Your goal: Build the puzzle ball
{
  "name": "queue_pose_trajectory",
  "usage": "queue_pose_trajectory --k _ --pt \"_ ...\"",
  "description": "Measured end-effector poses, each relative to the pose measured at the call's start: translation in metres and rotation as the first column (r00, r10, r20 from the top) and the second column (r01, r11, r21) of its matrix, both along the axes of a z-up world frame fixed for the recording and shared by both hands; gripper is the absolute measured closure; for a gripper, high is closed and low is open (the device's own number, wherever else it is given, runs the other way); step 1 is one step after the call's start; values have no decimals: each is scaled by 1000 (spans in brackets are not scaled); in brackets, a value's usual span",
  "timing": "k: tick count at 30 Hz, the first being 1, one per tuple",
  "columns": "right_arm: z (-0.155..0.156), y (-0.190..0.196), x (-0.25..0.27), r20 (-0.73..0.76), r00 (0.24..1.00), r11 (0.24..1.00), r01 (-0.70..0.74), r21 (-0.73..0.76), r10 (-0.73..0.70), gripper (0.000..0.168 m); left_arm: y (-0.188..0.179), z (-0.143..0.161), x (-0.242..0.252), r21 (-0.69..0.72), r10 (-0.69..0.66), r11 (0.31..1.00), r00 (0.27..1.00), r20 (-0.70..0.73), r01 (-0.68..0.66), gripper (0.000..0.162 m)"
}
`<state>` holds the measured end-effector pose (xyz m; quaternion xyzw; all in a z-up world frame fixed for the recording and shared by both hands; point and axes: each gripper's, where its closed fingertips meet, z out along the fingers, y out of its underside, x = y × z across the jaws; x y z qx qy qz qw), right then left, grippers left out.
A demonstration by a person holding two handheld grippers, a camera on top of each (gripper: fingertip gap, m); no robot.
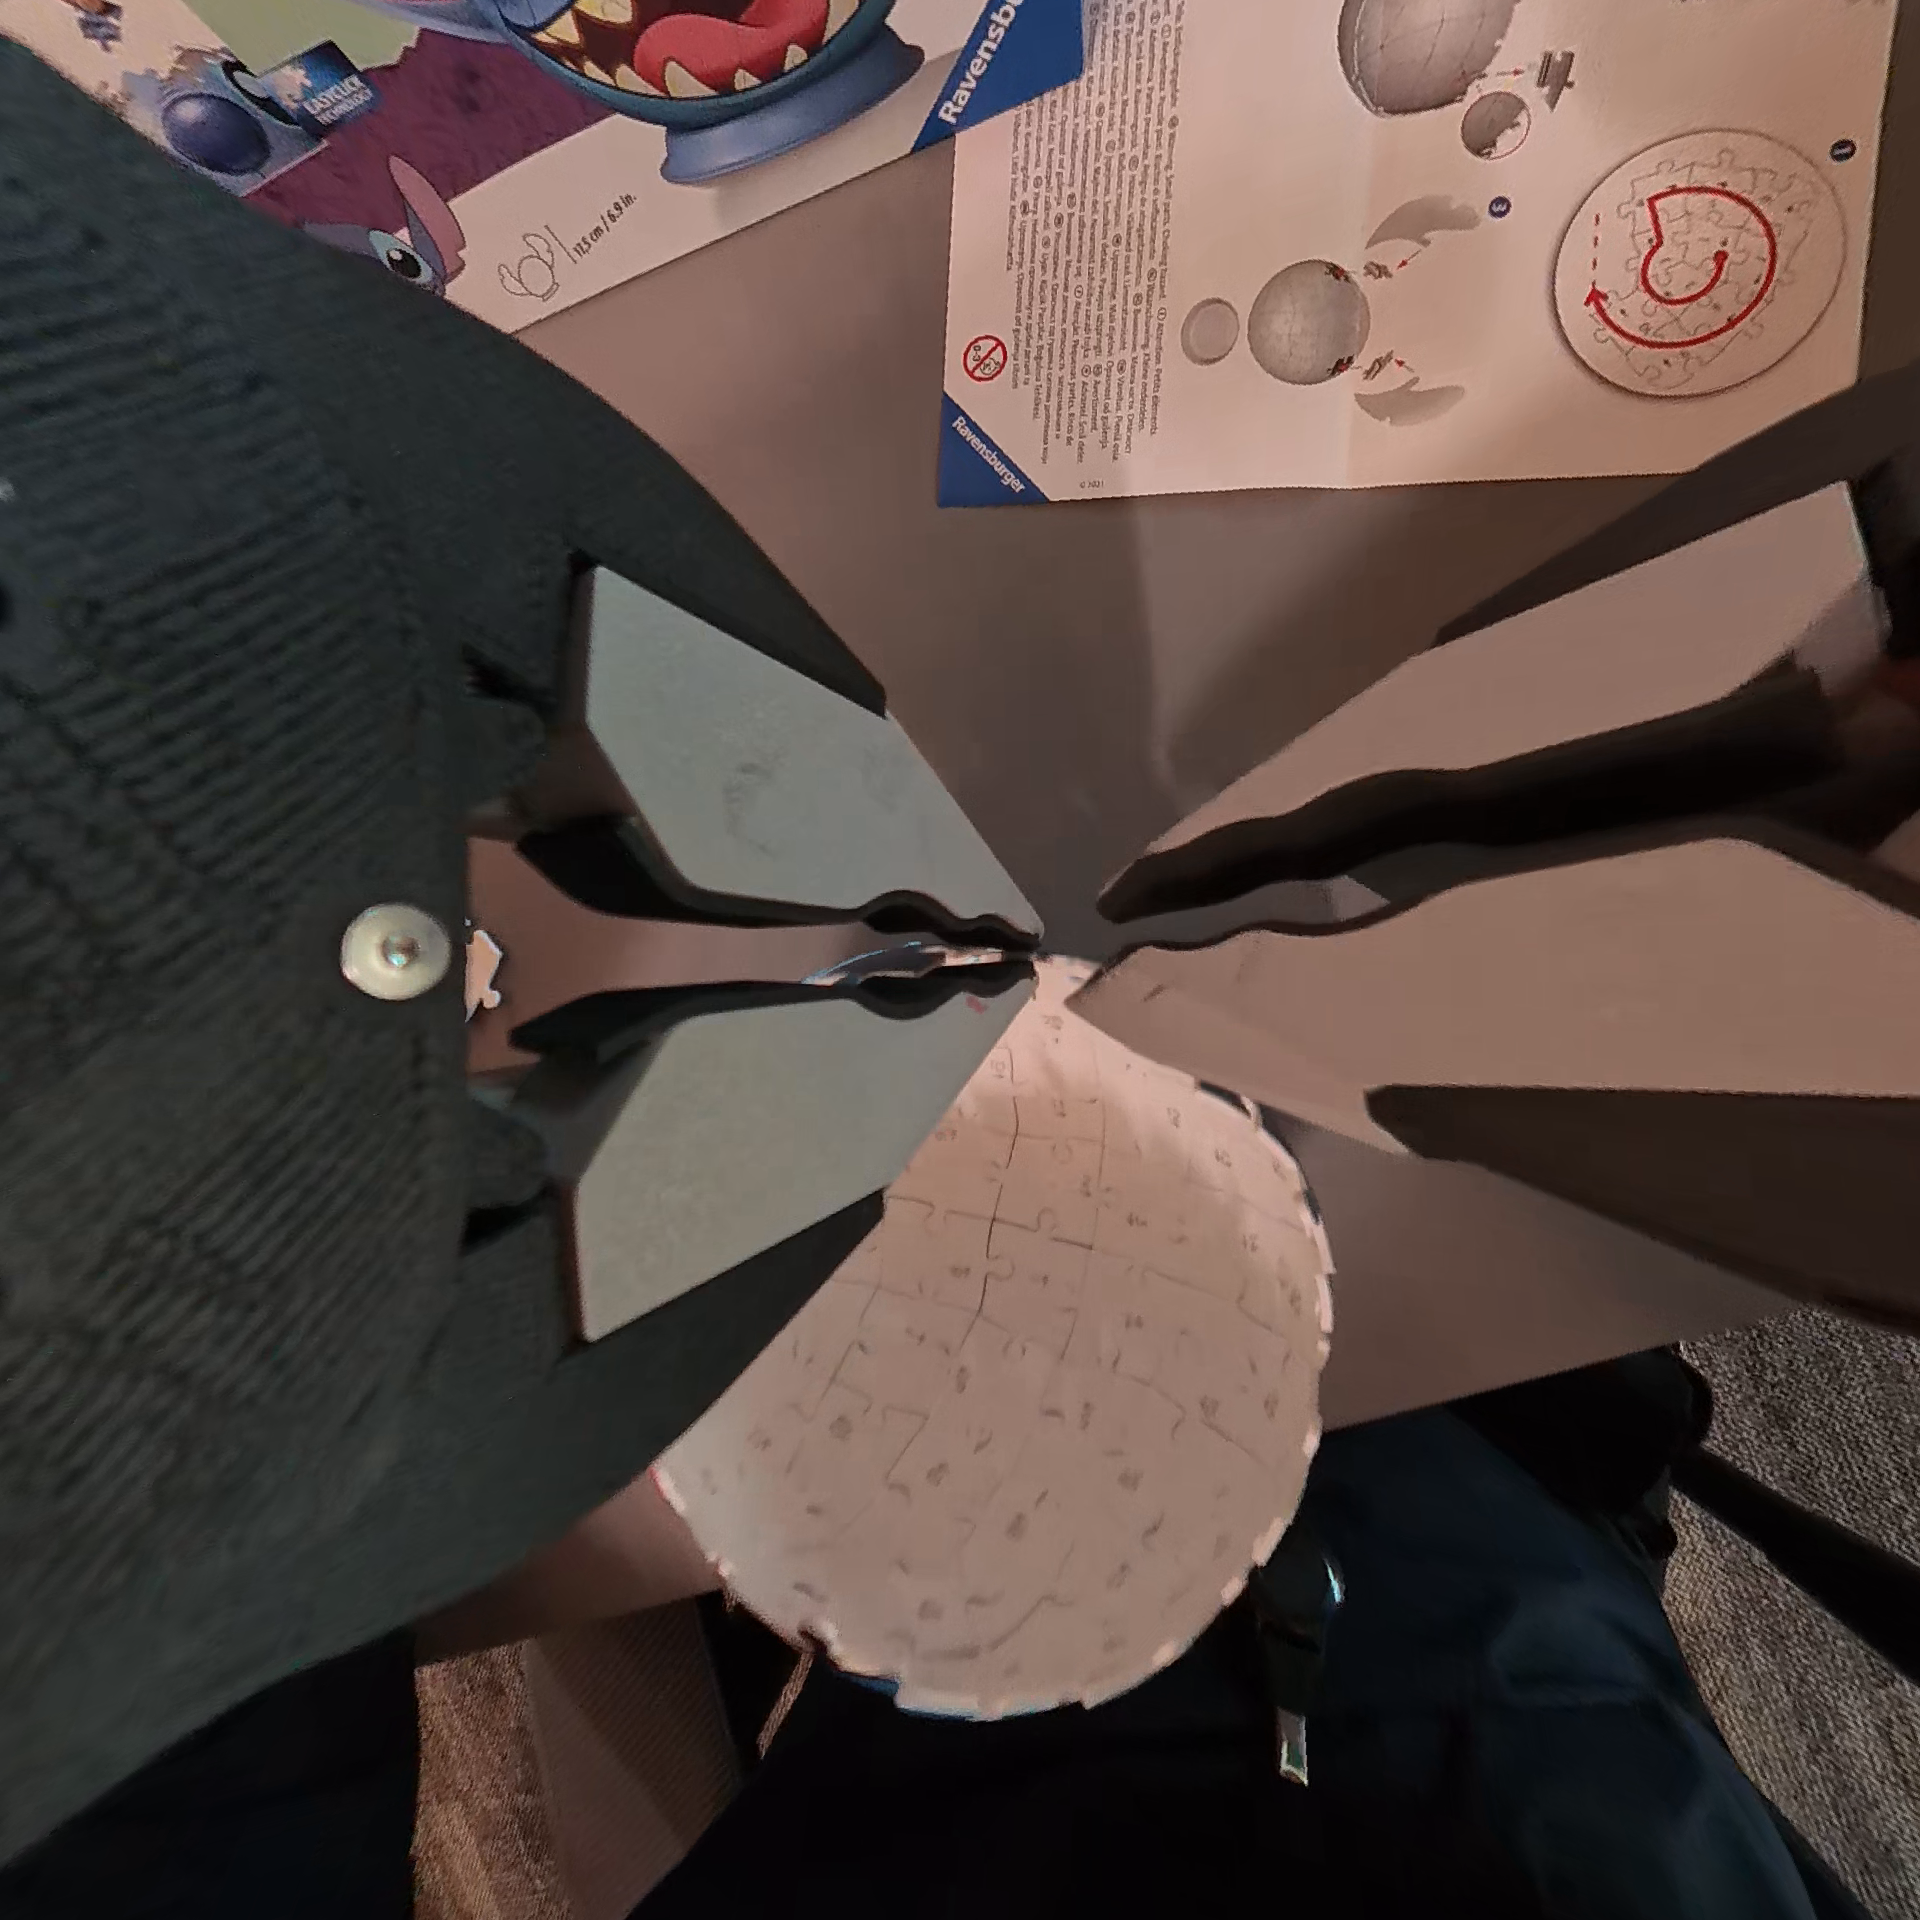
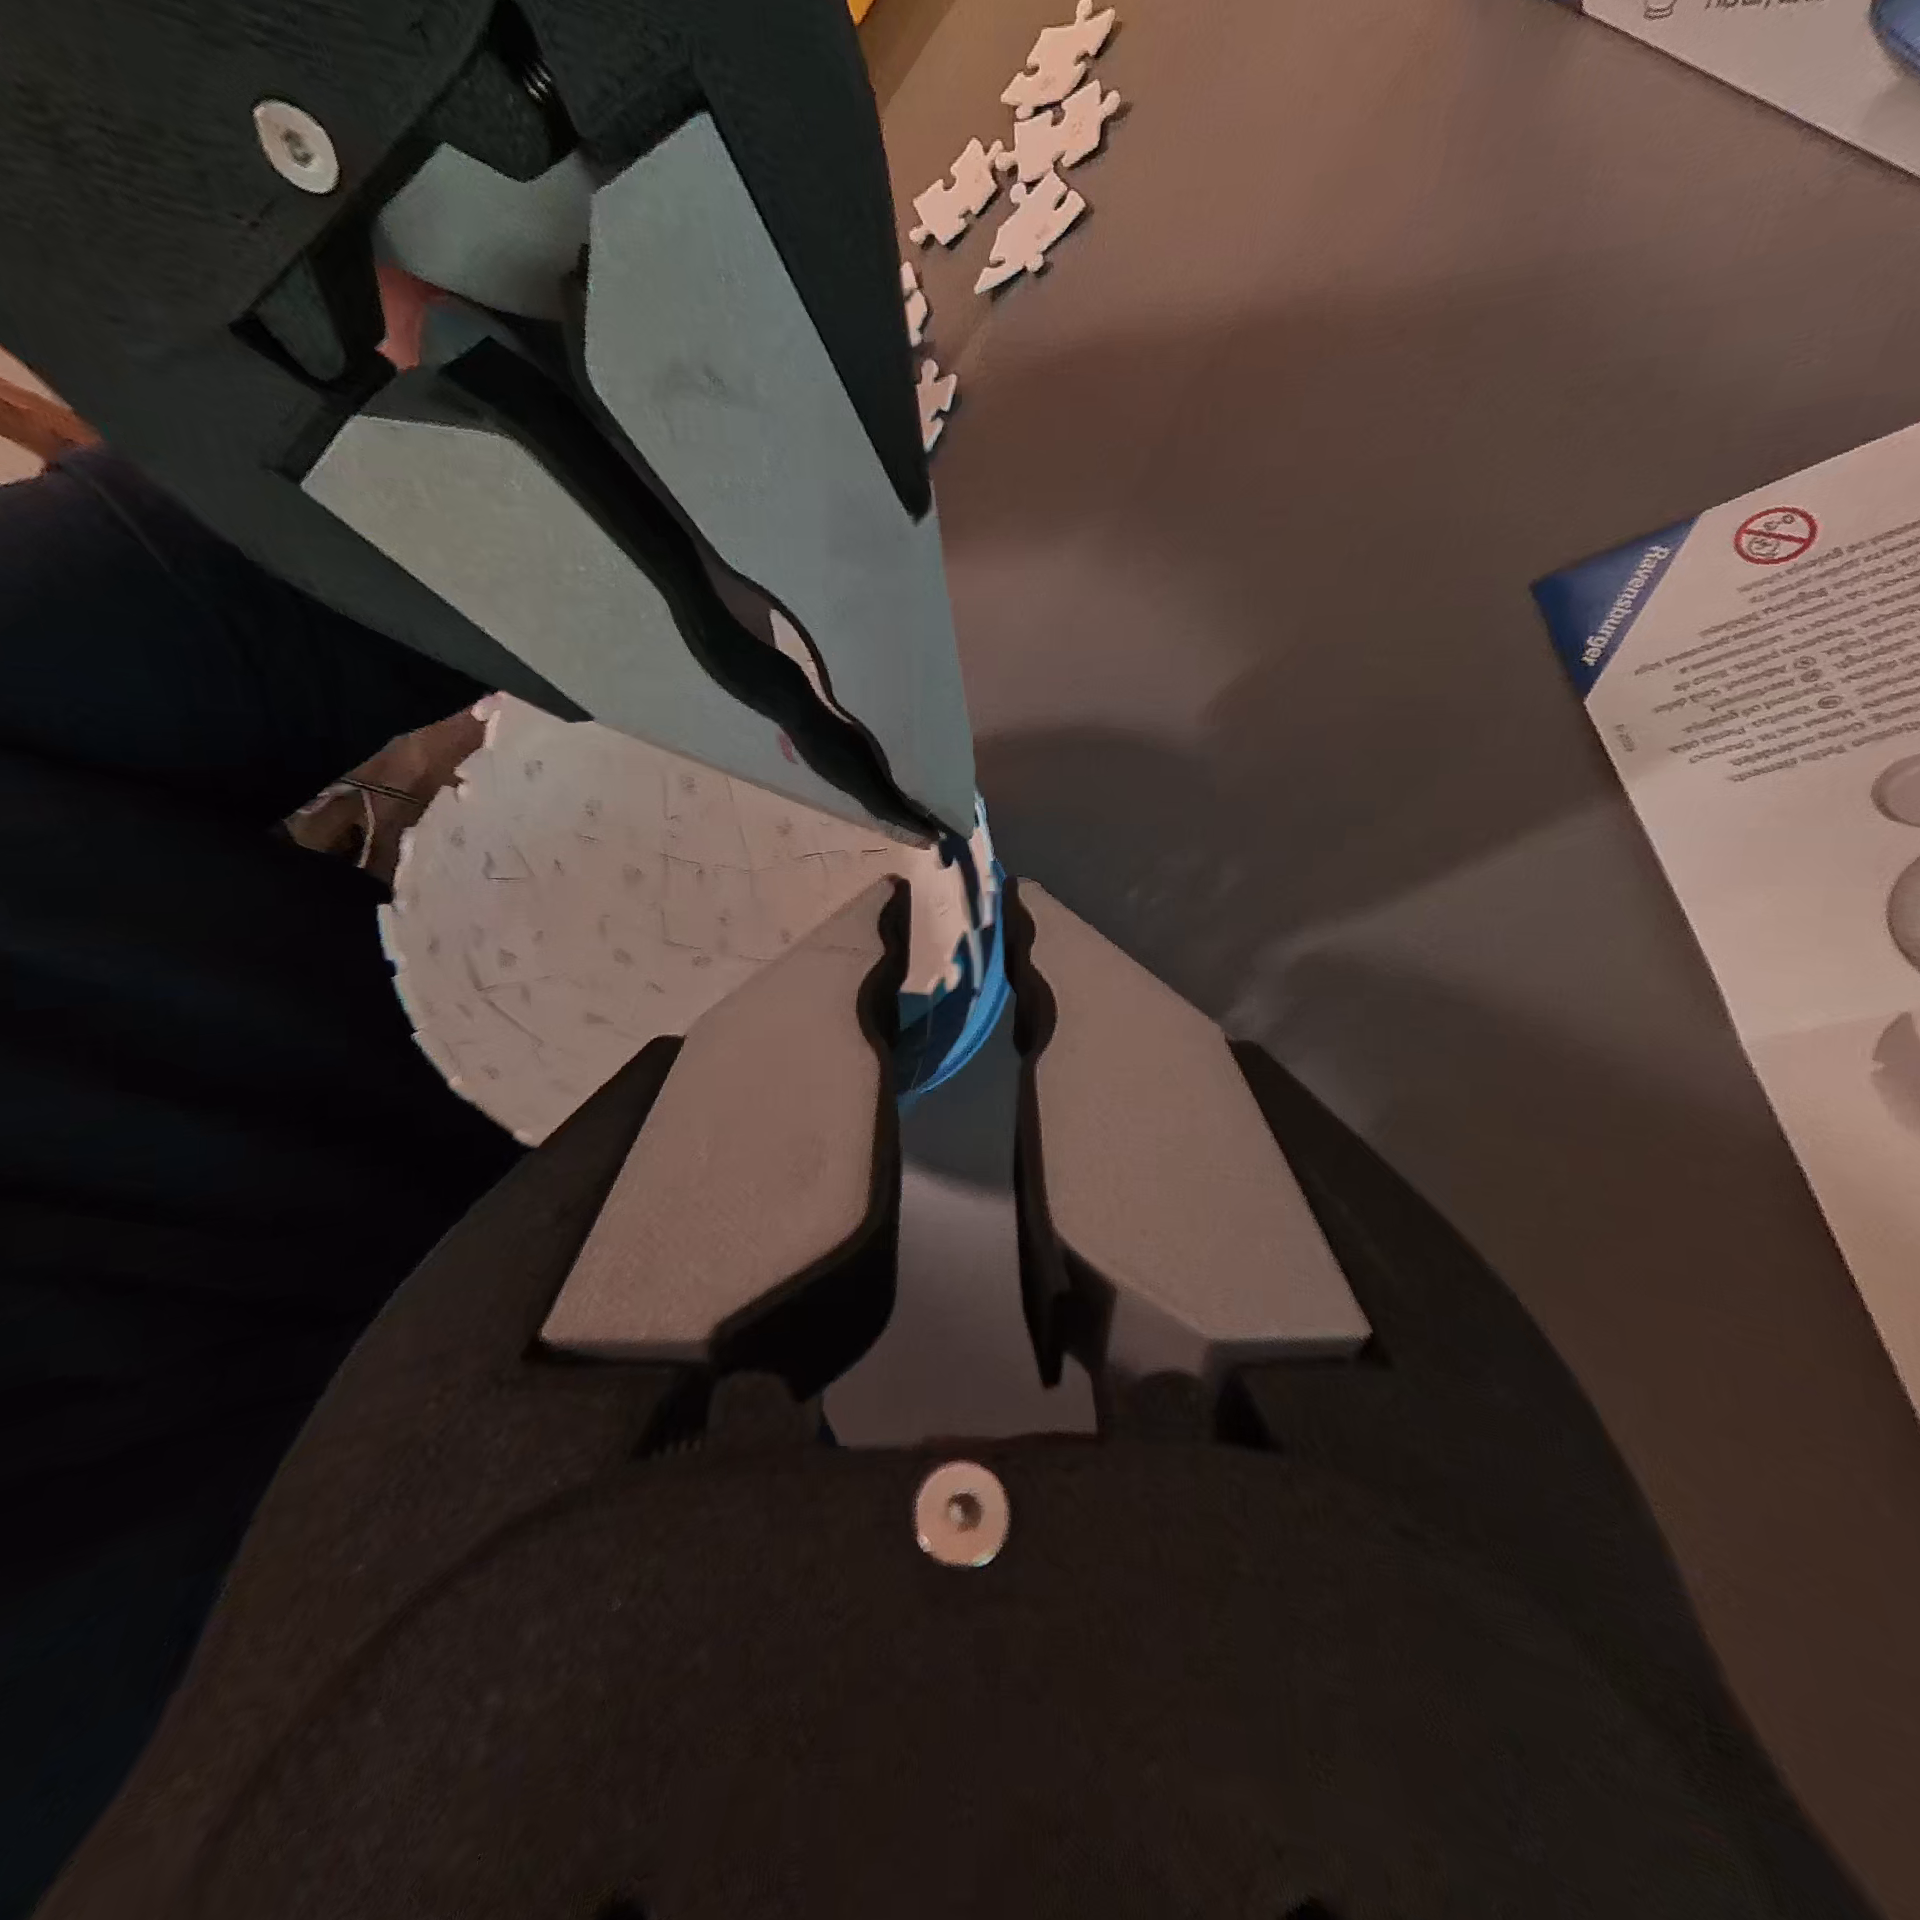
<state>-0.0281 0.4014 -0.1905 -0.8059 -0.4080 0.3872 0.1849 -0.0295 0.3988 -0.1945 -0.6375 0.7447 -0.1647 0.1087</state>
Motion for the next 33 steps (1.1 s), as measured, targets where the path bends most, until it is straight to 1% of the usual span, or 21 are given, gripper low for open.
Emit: queue_pose_trajectory --k 4,11,19,24,33 --pt "-6 3 -3 50 999 999 -16 42 14 155 0 -1 -1 14 -5 1000 1000 -4 5 162" --pt "-12 2 -6 79 996 996 -43 74 37 155 0 -3 -3 19 4 1000 1000 2 -4 162" --pt "-9 7 1 147 989 986 -54 160 30 152 1 -2 1 18 16 1000 999 39 -17 162" --pt "-12 5 -1 175 983 986 -75 148 48 151 1 -1 0 20 19 1000 999 45 -20 162" --pt "-21 2 -7 208 973 990 -118 74 100 151 1 -2 0 25 8 1000 999 48 -9 162"
